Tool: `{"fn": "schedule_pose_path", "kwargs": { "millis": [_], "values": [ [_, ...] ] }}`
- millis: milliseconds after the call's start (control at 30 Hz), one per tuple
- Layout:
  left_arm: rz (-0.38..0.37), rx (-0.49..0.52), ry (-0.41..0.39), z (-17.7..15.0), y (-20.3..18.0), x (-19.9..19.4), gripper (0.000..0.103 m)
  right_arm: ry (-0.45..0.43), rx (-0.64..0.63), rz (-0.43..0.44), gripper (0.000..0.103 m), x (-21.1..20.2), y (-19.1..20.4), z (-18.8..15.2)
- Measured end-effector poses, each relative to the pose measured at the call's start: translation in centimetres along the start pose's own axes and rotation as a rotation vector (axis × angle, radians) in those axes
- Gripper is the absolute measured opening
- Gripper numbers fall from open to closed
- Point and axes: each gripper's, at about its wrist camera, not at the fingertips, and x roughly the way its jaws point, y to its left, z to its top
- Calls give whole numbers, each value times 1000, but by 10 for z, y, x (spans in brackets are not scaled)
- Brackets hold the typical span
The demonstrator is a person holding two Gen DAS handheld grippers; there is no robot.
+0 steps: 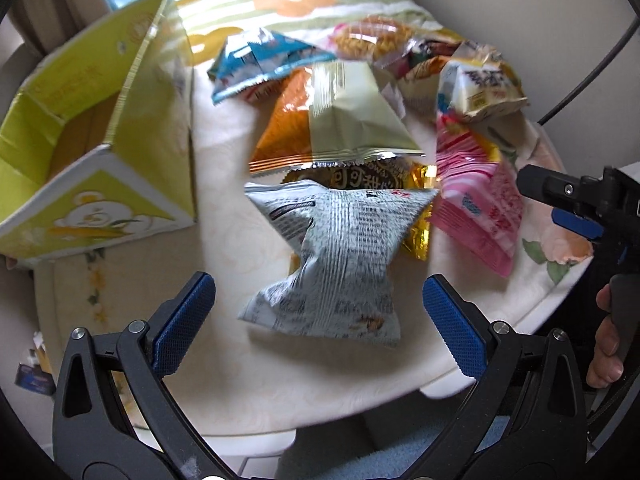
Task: Organize snacks
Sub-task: 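Grasp the silver-blue bag with the left tool while the right tool grasps the pink candy bag, then carry both bags over the yellow box and open both tools to drop them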
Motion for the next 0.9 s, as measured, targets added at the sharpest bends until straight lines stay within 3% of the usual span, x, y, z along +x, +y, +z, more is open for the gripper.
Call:
{"fn": "schedule_pose_path", "kwargs": {
  "millis": [167,433,533,600,667,767,900],
  "values": [
    [22,-4,46,9,-3,27,102,79,60,41,103,29,-10,16],
    [37,-7,100,12,-7,55,87,127,106,80,103,49,-10,20],
    [33,-16,109,13,-5,61,74,122,119,82,103,49,-8,19],
    [31,-19,114,13,-4,65,64,126,117,66,97,50,-7,19],
    [34,-16,108,14,-4,67,59,133,122,66,79,53,-7,20],
    [50,-8,98,15,-5,69,51,127,118,66,74,51,-8,17],
    [44,-20,87,10,-2,59,48,120,104,72,69,47,-13,17]
  ]
}}
